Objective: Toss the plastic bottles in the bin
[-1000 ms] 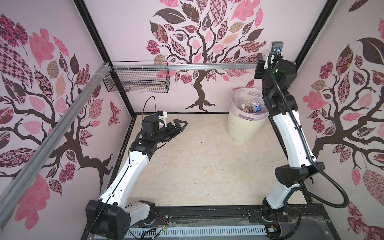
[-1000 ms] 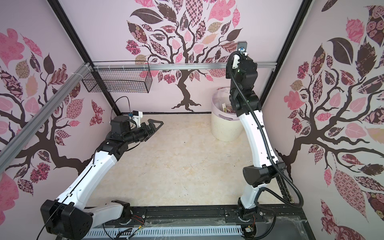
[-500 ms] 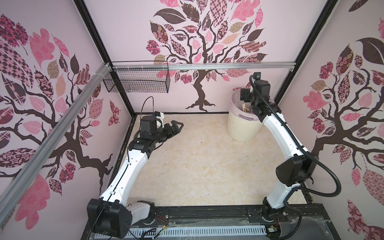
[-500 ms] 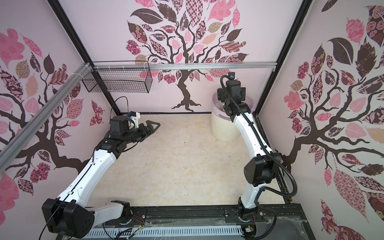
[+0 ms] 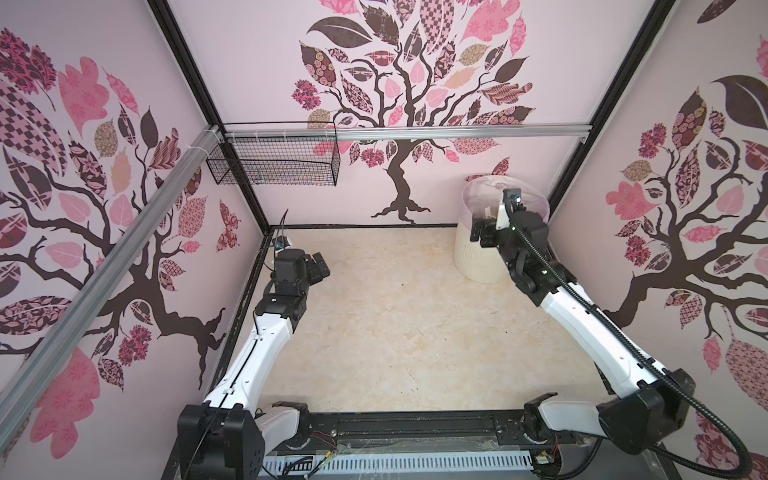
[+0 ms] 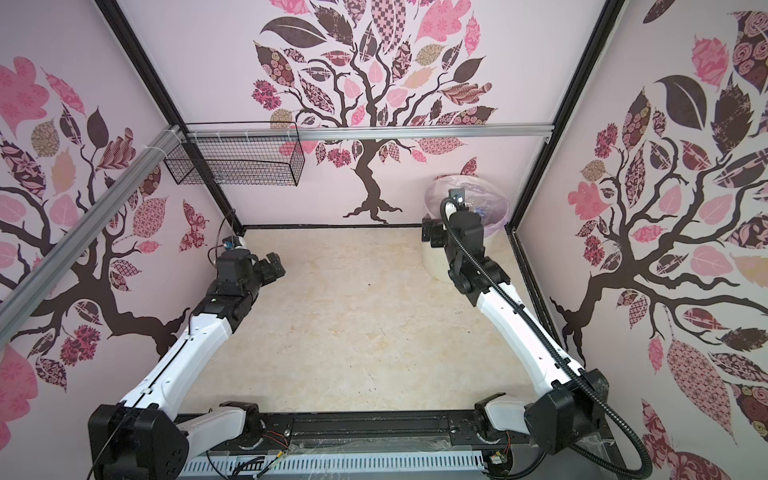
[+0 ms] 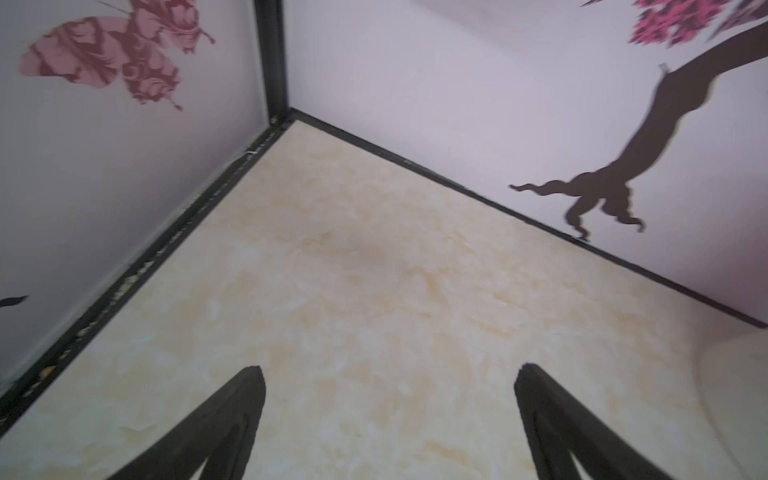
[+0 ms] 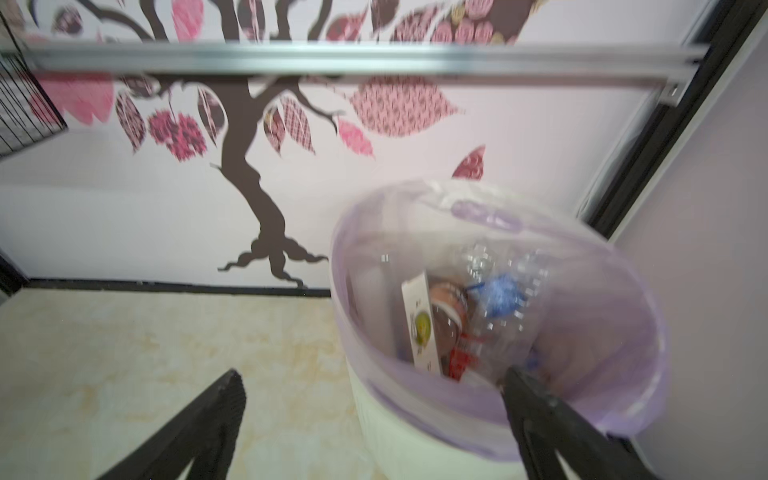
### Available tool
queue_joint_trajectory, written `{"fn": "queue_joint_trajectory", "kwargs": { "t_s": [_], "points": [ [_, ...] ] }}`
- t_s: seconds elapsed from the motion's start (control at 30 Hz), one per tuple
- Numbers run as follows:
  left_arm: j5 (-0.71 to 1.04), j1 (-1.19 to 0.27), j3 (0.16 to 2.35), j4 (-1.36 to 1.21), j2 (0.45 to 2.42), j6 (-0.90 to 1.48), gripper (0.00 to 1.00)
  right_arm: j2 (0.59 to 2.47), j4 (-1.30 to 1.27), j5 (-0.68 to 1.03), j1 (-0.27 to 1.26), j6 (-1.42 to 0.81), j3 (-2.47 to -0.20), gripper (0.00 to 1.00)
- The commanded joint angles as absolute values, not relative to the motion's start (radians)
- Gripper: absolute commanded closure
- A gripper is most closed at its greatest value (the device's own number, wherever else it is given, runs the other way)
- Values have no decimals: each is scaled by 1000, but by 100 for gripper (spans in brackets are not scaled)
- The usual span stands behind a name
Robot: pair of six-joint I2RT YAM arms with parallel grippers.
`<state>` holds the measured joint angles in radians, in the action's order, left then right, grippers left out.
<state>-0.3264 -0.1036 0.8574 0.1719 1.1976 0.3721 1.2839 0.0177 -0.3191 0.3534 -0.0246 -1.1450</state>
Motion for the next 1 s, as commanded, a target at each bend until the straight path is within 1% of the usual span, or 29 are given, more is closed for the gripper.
{"fn": "queue_joint_trajectory", "kwargs": {
  "t_s": [0.0,0.07,0.13,0.23,0.3,0.33,0.37,0.4,0.43,0.47,0.5,0.57,0.63,0.67,0.7,0.73,0.77,0.8,0.83,0.87,0.9,0.97],
  "points": [
    [-570,-87,755,9,1287,282,2,1228,-111,-314,350,-117,-892,1],
    [-560,-57,734,-42,1340,262,2,1193,-222,-333,350,-106,-723,1],
    [-557,-25,697,-118,1396,252,2,1168,-334,-397,349,-101,-577,0],
    [-496,8,630,-272,1455,250,2,1177,-530,-465,340,-53,-416,1],
    [-464,9,595,-367,1486,221,2,1213,-688,-499,336,10,-348,1],
    [-462,9,582,-427,1507,205,2,1250,-766,-523,328,29,-324,0],
    [-457,8,585,-435,1512,185,2,1285,-817,-530,318,38,-313,0],
    [-422,10,580,-458,1515,171,2,1321,-849,-536,305,45,-310,1],
    [-391,12,544,-572,1535,148,1,1357,-879,-542,293,49,-308,1],
    [-374,9,538,-592,1541,122,1,1389,-923,-549,278,47,-302,0],
    [-363,-9,540,-556,1532,104,1,1421,-1003,-556,269,64,-291,0],
    [-360,-36,484,-688,1541,62,1,1447,-1113,-525,251,111,-270,0],
    [-294,-24,428,-750,1519,65,1,1442,-1133,-496,210,38,-260,1],
    [-268,-15,384,-833,1535,68,1,1434,-1145,-454,191,12,-239,1],
    [-282,-16,321,-1041,1591,55,2,1449,-1190,-390,172,7,-216,1],
    [-282,-20,299,-1116,1601,48,2,1488,-1277,-388,168,6,-188,0],
    [-290,-25,323,-1028,1569,48,1,1525,-1371,-386,167,11,-161,1],
    [-307,-37,365,-880,1540,52,2,1572,-1463,-386,167,17,-139,0],
    [-306,-37,392,-859,1556,55,2,1612,-1558,-388,168,28,-123,0],
    [-342,-55,364,-923,1563,42,2,1641,-1615,-393,168,35,-118,0],
    [-409,-87,335,-977,1563,27,2,1631,-1599,-395,168,32,-122,1],
    [-420,-94,330,-1002,1570,21,2,1582,-1432,-431,167,4,-163,0]
  ]
}}
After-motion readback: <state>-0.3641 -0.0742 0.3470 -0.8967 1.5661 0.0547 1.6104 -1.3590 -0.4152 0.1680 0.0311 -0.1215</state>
